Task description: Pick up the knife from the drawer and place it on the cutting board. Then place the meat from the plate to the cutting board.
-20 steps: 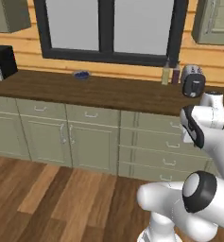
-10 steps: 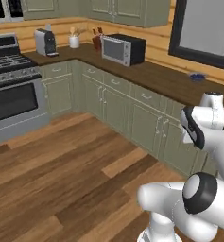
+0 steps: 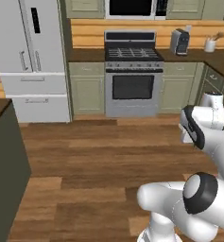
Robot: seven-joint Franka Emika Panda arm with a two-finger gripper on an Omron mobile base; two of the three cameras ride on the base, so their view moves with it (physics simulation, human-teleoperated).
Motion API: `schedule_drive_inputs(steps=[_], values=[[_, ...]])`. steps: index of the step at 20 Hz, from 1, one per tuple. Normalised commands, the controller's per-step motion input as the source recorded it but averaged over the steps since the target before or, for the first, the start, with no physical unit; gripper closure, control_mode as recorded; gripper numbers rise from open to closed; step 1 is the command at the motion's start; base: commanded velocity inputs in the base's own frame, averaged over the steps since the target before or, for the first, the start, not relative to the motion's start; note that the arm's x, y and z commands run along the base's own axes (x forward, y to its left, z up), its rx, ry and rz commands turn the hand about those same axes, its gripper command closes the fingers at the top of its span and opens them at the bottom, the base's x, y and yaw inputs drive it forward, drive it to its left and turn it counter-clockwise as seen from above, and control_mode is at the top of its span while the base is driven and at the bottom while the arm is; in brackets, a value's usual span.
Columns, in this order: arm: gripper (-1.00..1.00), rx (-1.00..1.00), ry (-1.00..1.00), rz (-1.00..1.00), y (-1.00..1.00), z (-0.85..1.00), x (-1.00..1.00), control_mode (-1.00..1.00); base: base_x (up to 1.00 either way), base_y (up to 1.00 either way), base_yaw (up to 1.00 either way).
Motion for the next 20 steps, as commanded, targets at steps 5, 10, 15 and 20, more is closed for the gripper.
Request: schedule_drive_inputs(steps=[5, 10, 15, 20], values=[[1.00, 0.00, 0.00, 0.00, 0.00, 0.00, 0.00, 1.00, 0.26, 0.01, 1.00], [1.00, 0.00, 0.00, 0.00, 0.00, 0.00, 0.00, 1.00, 0.62, 0.00, 0.94], [1.00, 0.00, 0.00, 0.00, 0.00, 0.00, 0.00, 1.00, 0.93, -0.04, 0.85], [1.00, 0.00, 0.00, 0.00, 0.00, 0.00, 0.00, 1.00, 0.95, -0.46, 0.77]])
